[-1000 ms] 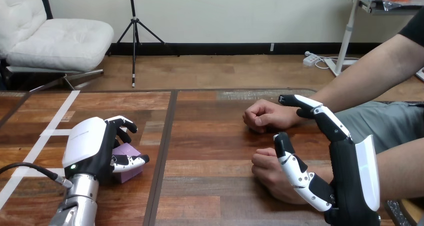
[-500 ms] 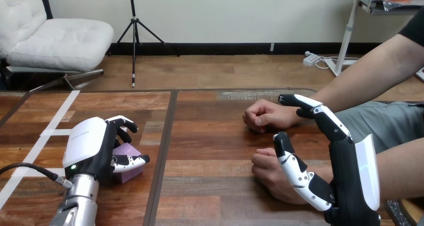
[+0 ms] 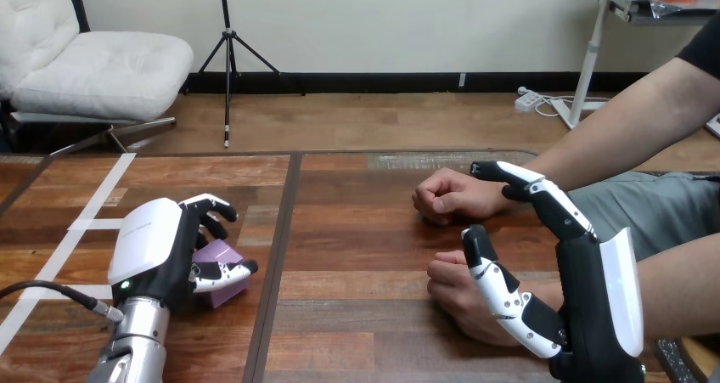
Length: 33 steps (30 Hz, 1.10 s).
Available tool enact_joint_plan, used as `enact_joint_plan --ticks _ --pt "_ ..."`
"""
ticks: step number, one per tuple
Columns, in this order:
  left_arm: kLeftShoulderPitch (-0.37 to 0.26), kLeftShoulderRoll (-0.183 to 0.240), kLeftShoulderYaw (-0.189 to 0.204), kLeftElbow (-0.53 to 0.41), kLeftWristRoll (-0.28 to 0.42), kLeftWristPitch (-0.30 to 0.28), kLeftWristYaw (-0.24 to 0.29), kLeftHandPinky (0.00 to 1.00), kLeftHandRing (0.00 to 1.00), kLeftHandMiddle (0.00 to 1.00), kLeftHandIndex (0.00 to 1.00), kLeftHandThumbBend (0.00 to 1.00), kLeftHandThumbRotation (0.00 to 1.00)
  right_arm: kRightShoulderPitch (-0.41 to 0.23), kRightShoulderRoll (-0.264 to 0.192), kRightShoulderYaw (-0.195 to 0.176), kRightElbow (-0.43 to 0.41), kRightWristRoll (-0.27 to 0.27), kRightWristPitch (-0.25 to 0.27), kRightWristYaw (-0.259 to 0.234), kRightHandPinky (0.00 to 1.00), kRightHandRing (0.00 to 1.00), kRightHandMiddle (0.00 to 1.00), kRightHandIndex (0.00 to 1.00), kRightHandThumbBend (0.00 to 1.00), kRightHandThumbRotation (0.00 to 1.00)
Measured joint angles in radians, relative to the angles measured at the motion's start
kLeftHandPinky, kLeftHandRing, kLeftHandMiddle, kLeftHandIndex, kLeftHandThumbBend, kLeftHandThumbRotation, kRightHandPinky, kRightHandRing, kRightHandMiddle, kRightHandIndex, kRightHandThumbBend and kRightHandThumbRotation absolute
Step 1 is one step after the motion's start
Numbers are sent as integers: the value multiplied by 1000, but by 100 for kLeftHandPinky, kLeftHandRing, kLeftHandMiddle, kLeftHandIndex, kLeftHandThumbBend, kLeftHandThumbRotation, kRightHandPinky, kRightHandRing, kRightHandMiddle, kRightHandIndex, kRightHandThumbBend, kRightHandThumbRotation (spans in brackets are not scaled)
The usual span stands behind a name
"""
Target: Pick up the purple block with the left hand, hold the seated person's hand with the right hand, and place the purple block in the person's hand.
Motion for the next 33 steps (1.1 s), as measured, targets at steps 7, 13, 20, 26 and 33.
enact_joint_plan --ticks 7,13,20,26,33 --pt "8 -11 33 0 -72 -69 -32 39 45 53 60 62 5 0 -1 0 0 -2 0 0 72 78 75 73 40 52" --pt "16 -38 105 -1 -192 -130 -129 39 44 51 58 68 8 0 -4 -1 0 -2 1 0 72 78 75 72 40 52" --pt "35 -66 171 -9 -295 -190 -219 37 42 50 57 73 9 0 -5 -3 0 -2 3 0 71 78 74 72 40 52" --pt "53 -82 202 -21 -328 -227 -253 37 41 51 57 75 10 0 -4 -3 0 -1 7 0 71 78 74 72 40 52" --pt "80 -97 233 -51 -348 -260 -279 35 40 50 57 76 11 0 -5 -4 0 0 7 1 71 78 74 72 40 52"
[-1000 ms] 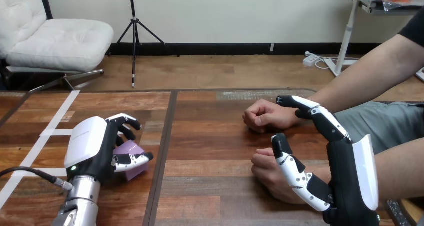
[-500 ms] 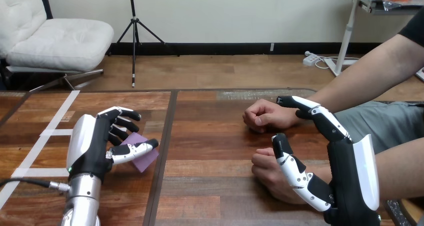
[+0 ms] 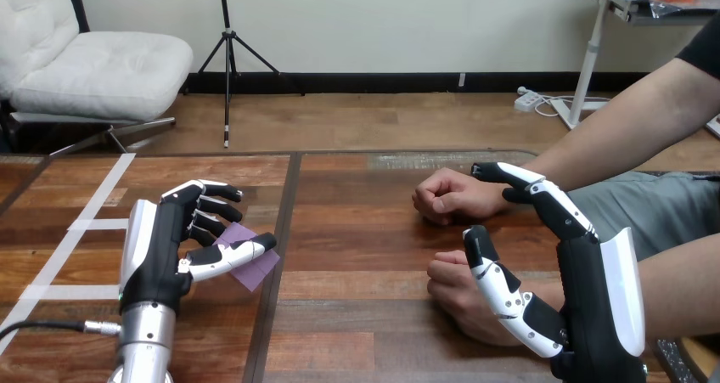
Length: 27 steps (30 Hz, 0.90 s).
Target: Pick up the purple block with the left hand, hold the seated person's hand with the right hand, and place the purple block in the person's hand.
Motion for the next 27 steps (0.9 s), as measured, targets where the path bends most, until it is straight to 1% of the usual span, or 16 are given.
enact_joint_plan --ticks 6,11,15,21,23,24,27 --pt "18 -10 18 -27 -8 -17 -15 34 40 51 57 77 12 0 0 0 0 -1 1 0 71 78 74 72 40 52" --pt "33 -20 38 -46 -30 -43 -43 34 40 51 57 77 12 0 -2 -1 0 -2 1 0 71 78 75 73 40 52" --pt "45 -24 46 -65 -43 -58 -63 33 40 51 57 78 13 0 -7 -2 0 -3 1 0 71 78 75 73 41 52" --pt "64 -35 62 -100 -70 -75 -101 32 39 50 57 79 14 -1 -25 -9 -3 -9 5 1 72 79 77 75 42 51" --pt "70 -40 69 -114 -79 -78 -113 32 39 50 57 79 15 -1 -31 -14 -10 -11 16 10 73 80 78 76 43 50" --pt "74 -43 73 -122 -84 -79 -119 32 39 50 57 80 15 -1 -34 -17 -14 -12 24 16 74 81 79 77 45 47" --pt "86 -53 82 -146 -109 -84 -145 33 40 50 57 80 14 -1 -51 -27 -35 -12 53 48 75 82 81 79 47 44"
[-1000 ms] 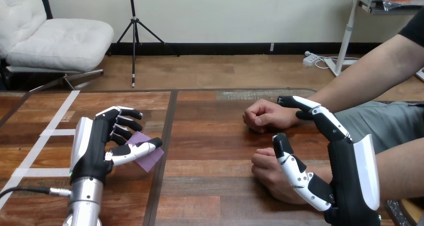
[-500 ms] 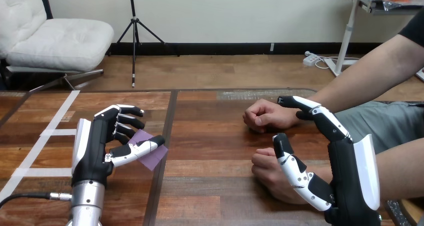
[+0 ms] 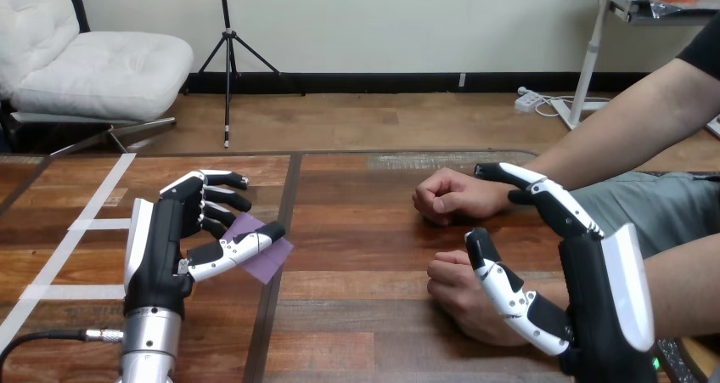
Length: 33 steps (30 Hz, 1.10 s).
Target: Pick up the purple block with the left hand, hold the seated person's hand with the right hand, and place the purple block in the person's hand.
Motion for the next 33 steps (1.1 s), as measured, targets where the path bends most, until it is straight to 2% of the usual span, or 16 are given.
enact_joint_plan --ticks 4,11,18,25,33 --pt "16 -16 9 -32 -39 -2 -42 34 40 50 57 81 12 1 -36 -12 -42 1 51 62 76 84 84 82 52 42" --pt "47 -46 24 -83 -69 -3 -88 36 41 50 56 81 10 12 -108 -42 -149 2 174 201 80 87 89 88 60 39" --pt "86 -79 33 -136 -101 -2 -128 35 41 50 56 82 10 33 -178 -78 -257 -11 298 335 85 90 92 91 68 29" --pt "121 -104 36 -182 -123 -1 -160 35 41 49 55 83 9 44 -252 -115 -351 -46 423 470 88 90 92 91 77 18" --pt "155 -127 37 -242 -144 11 -190 34 41 49 55 84 9 43 -320 -145 -411 -106 544 586 91 91 91 91 81 18"
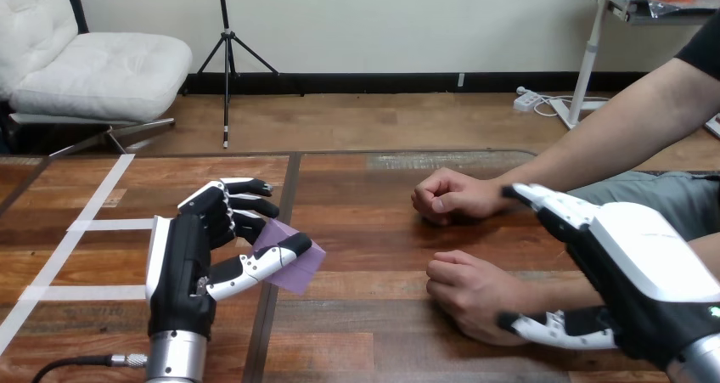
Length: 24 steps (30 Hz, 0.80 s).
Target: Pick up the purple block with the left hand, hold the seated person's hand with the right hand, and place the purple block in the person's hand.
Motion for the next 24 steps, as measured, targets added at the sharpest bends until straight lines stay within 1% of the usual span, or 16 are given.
enact_joint_plan --ticks 6,12,15,19,24 --pt "19 -12 1 -41 -25 20 -25 35 41 49 55 84 8 -7 -41 -7 -19 -51 71 71 93 92 92 90 82 17" --pt "39 -24 1 -83 -41 38 -44 35 41 49 55 84 8 -13 -77 -6 -18 -94 117 122 94 92 91 90 83 15" --pt "45 -29 2 -97 -49 43 -51 35 41 50 55 84 8 -23 -94 -2 -18 -117 140 156 95 92 91 89 83 16" --pt "51 -34 3 -111 -50 45 -59 35 41 50 55 85 8 -39 -114 0 -16 -135 161 201 94 90 90 88 84 16" --pt "57 -38 4 -122 -50 45 -69 35 42 50 55 85 8 -62 -143 10 -12 -145 171 237 90 88 88 85 85 17"
